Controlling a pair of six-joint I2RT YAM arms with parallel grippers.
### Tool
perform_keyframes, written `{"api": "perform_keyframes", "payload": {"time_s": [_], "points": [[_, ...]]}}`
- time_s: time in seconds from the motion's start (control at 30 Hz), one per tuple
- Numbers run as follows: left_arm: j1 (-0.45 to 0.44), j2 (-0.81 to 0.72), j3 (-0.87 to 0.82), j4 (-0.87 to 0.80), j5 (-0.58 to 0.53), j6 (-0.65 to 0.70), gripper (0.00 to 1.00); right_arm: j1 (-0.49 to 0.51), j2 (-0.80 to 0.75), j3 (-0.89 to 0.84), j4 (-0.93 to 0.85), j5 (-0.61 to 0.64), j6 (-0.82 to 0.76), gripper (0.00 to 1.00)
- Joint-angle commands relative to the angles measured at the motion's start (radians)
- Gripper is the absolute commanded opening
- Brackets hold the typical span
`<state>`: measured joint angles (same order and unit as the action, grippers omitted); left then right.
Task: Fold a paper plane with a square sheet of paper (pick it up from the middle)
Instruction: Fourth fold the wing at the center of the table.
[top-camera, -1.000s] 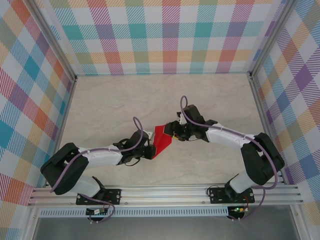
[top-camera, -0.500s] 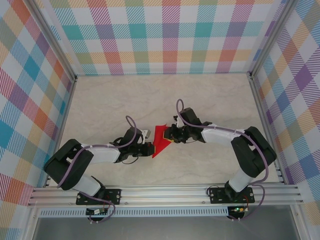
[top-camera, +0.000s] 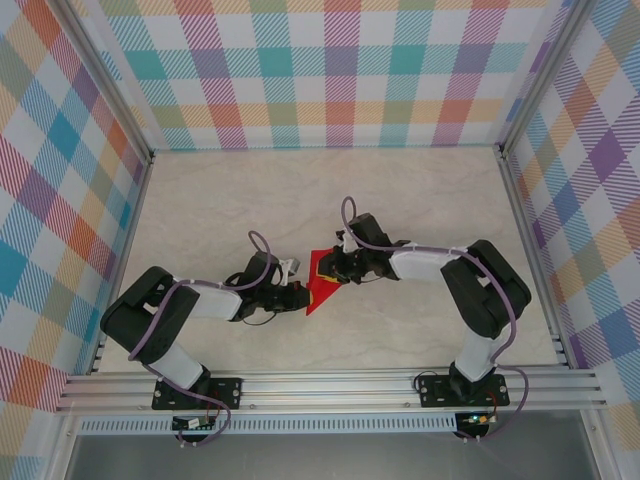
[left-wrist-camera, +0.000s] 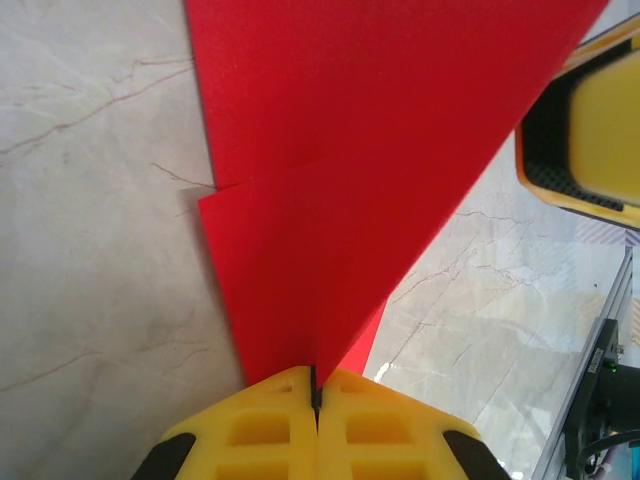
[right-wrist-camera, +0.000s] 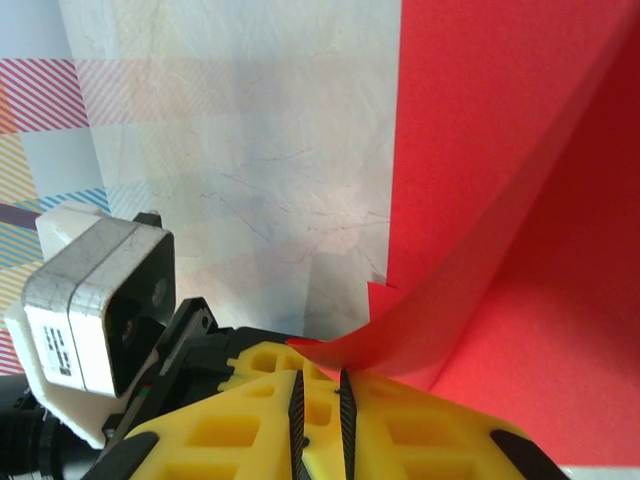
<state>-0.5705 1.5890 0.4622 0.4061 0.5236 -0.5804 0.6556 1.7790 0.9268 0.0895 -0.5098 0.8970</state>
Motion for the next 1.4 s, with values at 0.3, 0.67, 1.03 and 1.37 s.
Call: {"api": "perform_keyframes", "payload": {"time_s": [0.3,0.67,1.03,1.37], "points": [[0.041,0.032,-0.017,0.023,0.029,-0.022,0.02,0.007,0.105,0.077,0.018,-0.006,0.008,0.19],[0.068,0.078,-0.004,0.018,0.071,-0.036,0.02,-0.002,0.132,0.072,-0.020,0.052,0.005,0.18],[0.100,0.127,0.051,-0.044,0.161,-0.036,0.01,-0.005,0.099,0.047,-0.021,0.072,0.012,0.19],[0.107,0.162,0.090,-0.089,0.194,-0.022,0.01,-0.005,0.075,0.029,0.054,-0.017,0.028,0.20]]}}
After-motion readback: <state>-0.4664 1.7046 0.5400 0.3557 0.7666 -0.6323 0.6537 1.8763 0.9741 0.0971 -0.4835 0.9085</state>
